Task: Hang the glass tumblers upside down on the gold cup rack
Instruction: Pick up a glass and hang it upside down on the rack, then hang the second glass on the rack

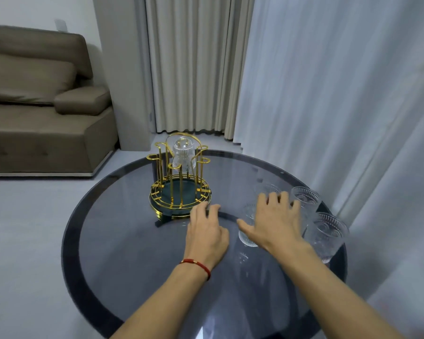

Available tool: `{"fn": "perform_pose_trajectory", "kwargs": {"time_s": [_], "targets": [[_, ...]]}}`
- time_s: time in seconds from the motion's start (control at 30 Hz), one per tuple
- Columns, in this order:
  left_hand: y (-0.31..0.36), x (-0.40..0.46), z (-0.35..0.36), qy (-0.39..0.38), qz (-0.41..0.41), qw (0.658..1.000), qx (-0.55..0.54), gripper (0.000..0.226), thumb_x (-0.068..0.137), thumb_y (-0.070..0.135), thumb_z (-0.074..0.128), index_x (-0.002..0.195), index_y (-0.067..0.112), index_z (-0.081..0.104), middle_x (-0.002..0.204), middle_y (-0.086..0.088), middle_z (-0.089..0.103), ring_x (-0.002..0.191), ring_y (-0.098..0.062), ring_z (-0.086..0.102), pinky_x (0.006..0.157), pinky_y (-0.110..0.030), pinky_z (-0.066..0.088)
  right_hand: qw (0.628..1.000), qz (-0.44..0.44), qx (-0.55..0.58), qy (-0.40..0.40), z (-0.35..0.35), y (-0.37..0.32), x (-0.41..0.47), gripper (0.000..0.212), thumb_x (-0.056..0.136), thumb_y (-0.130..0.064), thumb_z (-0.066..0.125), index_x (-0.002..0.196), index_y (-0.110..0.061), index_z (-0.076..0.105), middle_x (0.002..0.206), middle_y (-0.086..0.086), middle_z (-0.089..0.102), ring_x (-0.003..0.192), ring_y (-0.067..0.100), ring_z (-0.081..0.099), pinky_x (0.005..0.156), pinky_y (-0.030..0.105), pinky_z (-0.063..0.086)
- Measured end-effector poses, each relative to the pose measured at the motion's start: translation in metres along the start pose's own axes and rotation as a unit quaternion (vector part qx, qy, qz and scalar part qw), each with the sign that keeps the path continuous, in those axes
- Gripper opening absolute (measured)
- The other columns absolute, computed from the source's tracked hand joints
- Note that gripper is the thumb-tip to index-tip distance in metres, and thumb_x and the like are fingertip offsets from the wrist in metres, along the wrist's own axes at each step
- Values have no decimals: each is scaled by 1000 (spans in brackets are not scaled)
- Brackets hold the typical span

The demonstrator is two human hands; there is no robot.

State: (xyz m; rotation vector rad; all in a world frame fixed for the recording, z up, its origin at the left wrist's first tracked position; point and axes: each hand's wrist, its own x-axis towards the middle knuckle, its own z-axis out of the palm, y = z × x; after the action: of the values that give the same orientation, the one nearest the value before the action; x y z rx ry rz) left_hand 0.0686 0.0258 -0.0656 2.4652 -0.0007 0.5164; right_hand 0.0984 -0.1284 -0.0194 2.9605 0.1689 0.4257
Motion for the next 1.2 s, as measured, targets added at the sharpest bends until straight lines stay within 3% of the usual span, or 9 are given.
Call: {"fn": "perform_pose_trajectory", "kwargs": {"time_s": [0.3, 0.43, 0.53, 0.63, 0.7, 0.83, 0.93, 1.1, 1.2], "targets": [[25, -16, 6, 7, 1, 994, -113, 44, 89, 12, 61, 132, 16, 52, 133, 0, 51, 127, -15, 39, 99, -19, 30, 999, 9, 18, 41, 26, 1, -4, 75, 88, -70, 47, 140, -16, 42, 131, 10, 59, 132, 33, 38, 102, 52, 26], [21, -8, 3, -36, -83, 981, -170, 40, 89, 15, 63, 125, 24, 50, 130, -1, 53, 122, -17, 50, 97, -26, 41, 993, 2, 111, 47, 21, 3, -1, 80, 75, -66, 64, 137, -18, 45, 124, 8, 59, 124, 32, 41, 97, 48, 27], [22, -3, -4, -87, -181, 930, -306, 36, 86, 27, 69, 117, 28, 51, 122, -2, 59, 109, -22, 62, 93, -44, 56, 974, -72, 195, 86, 22, -5, -8, 87, 64, -51, 76, 139, -16, 49, 120, 8, 55, 117, 33, 48, 87, 43, 29], [19, -1, -15, -150, -201, 850, -463, 75, 73, 34, 74, 140, 28, 42, 131, -3, 55, 108, -25, 67, 78, -40, 63, 952, -155, 249, 91, 19, -15, -15, 96, 61, -37, 80, 146, -19, 40, 122, 6, 50, 113, 27, 53, 88, 39, 34], [12, 1, -23, -160, -163, 847, -480, 94, 70, 31, 80, 148, 43, 29, 141, -4, 48, 120, -29, 61, 80, -40, 63, 931, -190, 297, 91, 14, -18, -16, 98, 62, -34, 84, 148, -21, 38, 128, 6, 49, 114, 26, 53, 91, 40, 39], [-1, 1, -35, -125, -144, 871, -452, 54, 80, 21, 82, 124, 35, 55, 127, -7, 62, 108, -20, 66, 73, -42, 64, 887, -295, 348, 67, 7, -29, -19, 93, 67, -25, 85, 149, -24, 40, 144, 1, 51, 132, 23, 49, 104, 39, 39], [-13, 4, -44, -66, -219, 825, -517, 33, 85, 18, 74, 114, 18, 60, 125, -18, 60, 109, -29, 64, 69, -47, 63, 854, -183, 487, -25, 4, -29, -12, 82, 80, -56, 69, 152, -34, 37, 156, -8, 38, 145, 10, 34, 115, 35, 29], [-44, 10, -61, -136, -202, 745, -622, 54, 79, 30, 76, 128, 17, 57, 133, -22, 61, 116, -39, 65, 85, -53, 59, 744, -33, 641, -184, 10, -39, -3, 50, 85, -76, 41, 127, -51, 51, 127, -10, 67, 106, 5, 68, 91, 42, 61], [-65, 10, -62, -146, -183, 794, -560, 58, 85, 52, 72, 138, 38, 53, 137, -6, 60, 114, -29, 67, 86, -50, 59, 711, -9, 684, -160, 12, -46, 3, 36, 93, -60, 58, 124, -42, 55, 122, 3, 71, 98, 12, 74, 87, 47, 62]]}}
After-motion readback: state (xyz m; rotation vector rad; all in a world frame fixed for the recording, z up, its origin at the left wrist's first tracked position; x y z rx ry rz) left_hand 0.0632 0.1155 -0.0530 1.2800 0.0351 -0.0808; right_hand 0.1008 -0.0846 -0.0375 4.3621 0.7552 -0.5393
